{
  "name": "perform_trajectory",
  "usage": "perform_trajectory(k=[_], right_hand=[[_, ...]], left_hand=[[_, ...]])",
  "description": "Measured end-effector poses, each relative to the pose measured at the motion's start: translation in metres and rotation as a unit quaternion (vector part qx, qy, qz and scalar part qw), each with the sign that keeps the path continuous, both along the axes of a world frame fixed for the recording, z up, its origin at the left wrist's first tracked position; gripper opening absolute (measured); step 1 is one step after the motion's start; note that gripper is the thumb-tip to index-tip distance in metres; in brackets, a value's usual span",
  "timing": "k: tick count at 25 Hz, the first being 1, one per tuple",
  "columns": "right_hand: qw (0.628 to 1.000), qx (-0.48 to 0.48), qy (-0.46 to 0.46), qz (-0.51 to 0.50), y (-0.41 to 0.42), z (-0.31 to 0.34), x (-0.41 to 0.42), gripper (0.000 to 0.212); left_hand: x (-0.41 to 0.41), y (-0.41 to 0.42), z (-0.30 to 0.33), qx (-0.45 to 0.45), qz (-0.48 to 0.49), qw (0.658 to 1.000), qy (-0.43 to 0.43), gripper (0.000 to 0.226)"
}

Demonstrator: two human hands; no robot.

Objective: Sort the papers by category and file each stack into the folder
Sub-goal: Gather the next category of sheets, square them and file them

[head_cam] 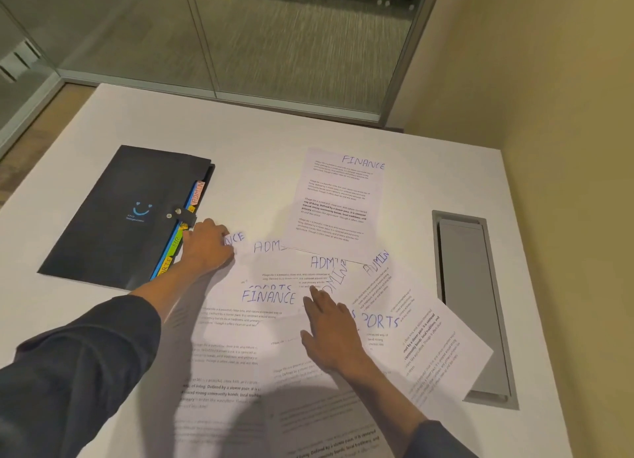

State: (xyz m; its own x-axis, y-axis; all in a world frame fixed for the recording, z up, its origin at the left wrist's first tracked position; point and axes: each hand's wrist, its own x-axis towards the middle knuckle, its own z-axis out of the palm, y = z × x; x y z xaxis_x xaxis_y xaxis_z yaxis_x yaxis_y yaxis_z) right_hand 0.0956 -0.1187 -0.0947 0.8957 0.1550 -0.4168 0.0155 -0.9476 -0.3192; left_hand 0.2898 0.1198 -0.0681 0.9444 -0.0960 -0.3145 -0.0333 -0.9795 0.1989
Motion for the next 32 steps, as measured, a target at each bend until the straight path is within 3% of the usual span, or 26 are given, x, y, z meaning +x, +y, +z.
perform_trajectory(k=[3, 6, 15, 18, 21, 26, 29, 32], right_hand=[[1.000, -0.002, -0.002, -0.012, -0.001, -0.002, -0.009, 0.066], [1.000, -0.001, -0.006, -0.019, -0.002, 0.000, -0.017, 0.065], [0.998, 0.029, 0.025, -0.051, -0.009, 0.024, -0.015, 0.058], [0.991, 0.104, 0.000, -0.085, -0.007, 0.060, -0.001, 0.076], [0.960, 0.213, -0.103, -0.149, 0.000, 0.102, 0.013, 0.080], [0.909, 0.287, -0.205, -0.221, 0.001, 0.136, 0.026, 0.025], [0.859, 0.358, -0.241, -0.277, -0.010, 0.148, 0.023, 0.016], [0.790, 0.441, -0.263, -0.336, -0.033, 0.167, 0.020, 0.007]], left_hand=[[-0.004, -0.001, 0.009, -0.100, 0.013, 0.995, -0.022, 0.016], [-0.013, 0.000, 0.025, -0.194, 0.027, 0.979, -0.052, 0.020], [-0.034, -0.007, 0.089, -0.283, -0.055, 0.945, -0.151, 0.022], [-0.040, -0.015, 0.120, -0.305, -0.123, 0.928, -0.176, 0.020], [-0.049, -0.029, 0.157, -0.273, -0.240, 0.912, -0.193, 0.026], [-0.063, -0.059, 0.206, -0.311, -0.285, 0.876, -0.236, 0.021], [-0.064, -0.067, 0.221, -0.320, -0.251, 0.861, -0.306, 0.028], [-0.061, -0.065, 0.217, -0.290, -0.088, 0.875, -0.377, 0.061]])
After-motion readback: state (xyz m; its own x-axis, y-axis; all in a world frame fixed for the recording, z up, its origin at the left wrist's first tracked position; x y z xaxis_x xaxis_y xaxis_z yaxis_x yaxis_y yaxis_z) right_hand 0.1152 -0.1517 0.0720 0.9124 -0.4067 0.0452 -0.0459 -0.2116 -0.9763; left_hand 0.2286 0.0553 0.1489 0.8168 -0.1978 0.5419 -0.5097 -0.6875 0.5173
